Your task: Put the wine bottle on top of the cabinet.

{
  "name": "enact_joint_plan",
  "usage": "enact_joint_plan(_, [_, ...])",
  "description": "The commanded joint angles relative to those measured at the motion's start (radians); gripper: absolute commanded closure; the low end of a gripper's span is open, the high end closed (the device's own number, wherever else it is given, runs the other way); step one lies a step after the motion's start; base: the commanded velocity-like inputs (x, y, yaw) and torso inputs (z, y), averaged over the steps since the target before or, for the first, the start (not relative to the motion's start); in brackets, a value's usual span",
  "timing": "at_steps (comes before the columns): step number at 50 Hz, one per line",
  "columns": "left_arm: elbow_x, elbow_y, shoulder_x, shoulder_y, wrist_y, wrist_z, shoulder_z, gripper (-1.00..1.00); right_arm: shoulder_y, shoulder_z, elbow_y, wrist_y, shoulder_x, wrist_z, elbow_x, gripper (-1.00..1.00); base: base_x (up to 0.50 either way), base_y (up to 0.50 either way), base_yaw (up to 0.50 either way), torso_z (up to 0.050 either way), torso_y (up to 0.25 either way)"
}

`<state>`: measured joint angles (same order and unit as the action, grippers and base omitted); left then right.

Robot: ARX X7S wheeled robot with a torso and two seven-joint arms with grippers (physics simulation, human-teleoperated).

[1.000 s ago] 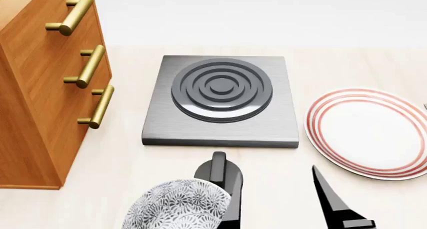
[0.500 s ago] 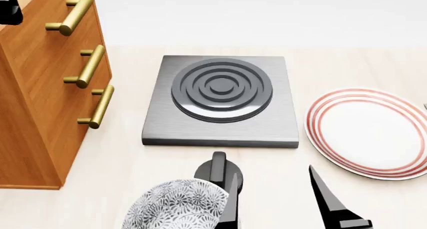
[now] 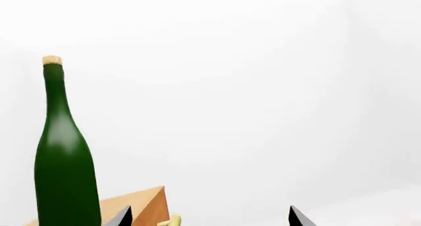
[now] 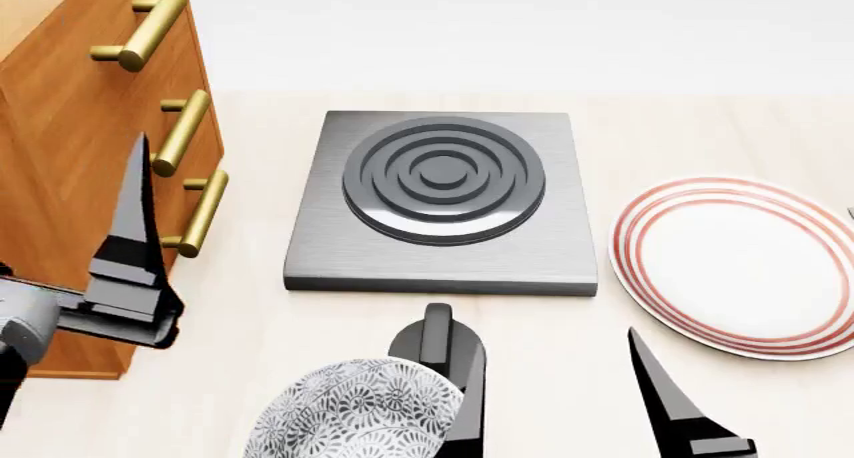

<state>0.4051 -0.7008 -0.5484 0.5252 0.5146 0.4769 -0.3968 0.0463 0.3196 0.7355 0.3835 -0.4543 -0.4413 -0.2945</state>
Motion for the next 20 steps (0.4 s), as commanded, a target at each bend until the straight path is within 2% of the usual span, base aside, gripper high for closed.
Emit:
enact_joint_plan(1, [-0.043,-0.06,0.013,-0.144,-0.067,0.012,-0.081,-1.0,0.003,0.003,0.006,0.004,-0.001,-0.003,-0.002,-1.0,0.0,0.0,0.0,0.0,0.0])
enact_joint_plan(13, [-0.087,-0.001,0.051,-0.154,-0.1,-0.011,-0.164,-1.0,0.004,0.013,0.007,-0.001,-0.002,-0.002,-0.001,-1.0,0.0,0.0,0.0,0.0,0.0])
enact_joint_plan(20, [-0.082,0.016,0.055,-0.158,-0.106,-0.016,-0.171,-1.0,0.005,0.005,0.021,0.006,-0.007,-0.007,-0.009,-1.0,0.0,0.0,0.0,0.0,0.0])
